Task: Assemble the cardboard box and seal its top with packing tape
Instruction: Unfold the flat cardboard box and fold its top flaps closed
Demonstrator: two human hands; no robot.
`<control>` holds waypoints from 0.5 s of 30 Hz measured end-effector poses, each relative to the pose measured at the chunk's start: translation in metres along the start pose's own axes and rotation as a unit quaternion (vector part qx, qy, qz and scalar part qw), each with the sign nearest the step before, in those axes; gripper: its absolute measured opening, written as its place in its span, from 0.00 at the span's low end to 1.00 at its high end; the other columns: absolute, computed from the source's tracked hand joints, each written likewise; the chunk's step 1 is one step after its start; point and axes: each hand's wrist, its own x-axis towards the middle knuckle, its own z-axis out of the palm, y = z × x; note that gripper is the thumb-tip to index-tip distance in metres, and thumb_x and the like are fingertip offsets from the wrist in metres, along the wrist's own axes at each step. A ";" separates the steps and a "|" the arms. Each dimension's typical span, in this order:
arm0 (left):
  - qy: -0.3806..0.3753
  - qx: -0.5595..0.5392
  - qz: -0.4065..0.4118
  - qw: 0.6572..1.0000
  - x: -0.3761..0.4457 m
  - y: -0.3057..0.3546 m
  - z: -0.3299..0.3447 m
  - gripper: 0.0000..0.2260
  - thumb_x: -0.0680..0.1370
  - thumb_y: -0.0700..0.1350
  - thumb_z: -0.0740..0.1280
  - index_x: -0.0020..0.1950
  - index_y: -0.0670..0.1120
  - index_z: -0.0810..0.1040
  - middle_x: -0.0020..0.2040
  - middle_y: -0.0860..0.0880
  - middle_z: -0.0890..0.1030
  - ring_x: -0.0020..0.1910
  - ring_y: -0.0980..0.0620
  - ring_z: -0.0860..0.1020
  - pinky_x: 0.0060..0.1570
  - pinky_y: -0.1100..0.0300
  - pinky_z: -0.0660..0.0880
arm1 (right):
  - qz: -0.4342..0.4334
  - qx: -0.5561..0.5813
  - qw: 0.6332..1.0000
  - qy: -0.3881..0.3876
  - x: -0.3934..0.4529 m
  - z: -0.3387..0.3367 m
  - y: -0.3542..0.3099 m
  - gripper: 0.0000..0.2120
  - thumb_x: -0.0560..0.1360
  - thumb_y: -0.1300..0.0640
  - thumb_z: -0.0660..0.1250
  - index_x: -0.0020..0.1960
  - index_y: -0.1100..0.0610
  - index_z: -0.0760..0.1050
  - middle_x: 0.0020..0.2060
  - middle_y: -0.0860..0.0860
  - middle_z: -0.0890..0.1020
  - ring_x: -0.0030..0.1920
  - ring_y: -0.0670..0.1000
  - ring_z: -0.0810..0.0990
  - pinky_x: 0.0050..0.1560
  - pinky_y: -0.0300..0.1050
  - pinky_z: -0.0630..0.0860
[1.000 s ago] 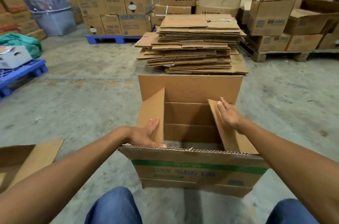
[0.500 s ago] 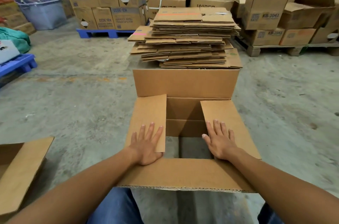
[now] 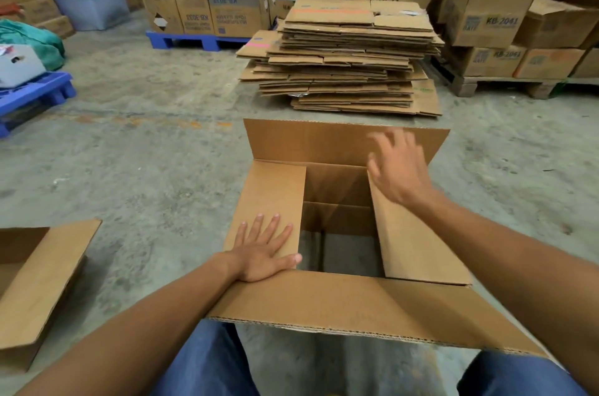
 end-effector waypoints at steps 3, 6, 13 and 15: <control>0.001 0.006 -0.009 1.000 0.002 0.000 0.000 0.39 0.70 0.76 0.40 0.76 0.62 0.33 0.76 0.54 0.28 0.73 0.47 0.25 0.71 0.41 0.29 | 0.029 -0.023 0.999 -0.040 0.050 -0.013 0.006 0.27 0.80 0.48 0.58 0.78 0.47 0.56 0.79 0.55 0.54 0.78 0.59 0.50 0.75 0.61 0.55; 0.007 0.003 -0.006 1.000 0.000 0.000 0.003 0.38 0.71 0.76 0.40 0.76 0.62 0.34 0.76 0.54 0.29 0.73 0.47 0.25 0.71 0.41 0.29 | 0.087 -0.038 0.980 -0.177 0.072 -0.003 0.018 0.29 0.81 0.42 0.52 0.79 0.45 0.49 0.80 0.54 0.54 0.79 0.59 0.48 0.76 0.65 0.47; -0.032 0.014 -0.003 0.999 -0.007 0.002 -0.008 0.39 0.72 0.76 0.43 0.76 0.62 0.34 0.77 0.54 0.30 0.74 0.47 0.27 0.72 0.41 0.32 | 0.064 -0.048 0.961 -0.266 0.016 0.023 0.016 0.30 0.80 0.36 0.44 0.67 0.52 0.73 0.66 0.57 0.76 0.67 0.59 0.72 0.69 0.63 0.63; -0.083 0.027 0.007 0.996 -0.016 0.006 -0.030 0.39 0.72 0.76 0.44 0.78 0.61 0.37 0.78 0.53 0.33 0.77 0.46 0.32 0.74 0.41 0.37 | 0.053 -0.038 0.932 -0.357 -0.005 0.035 0.027 0.34 0.78 0.32 0.43 0.69 0.52 0.72 0.69 0.56 0.74 0.67 0.59 0.72 0.67 0.59 0.68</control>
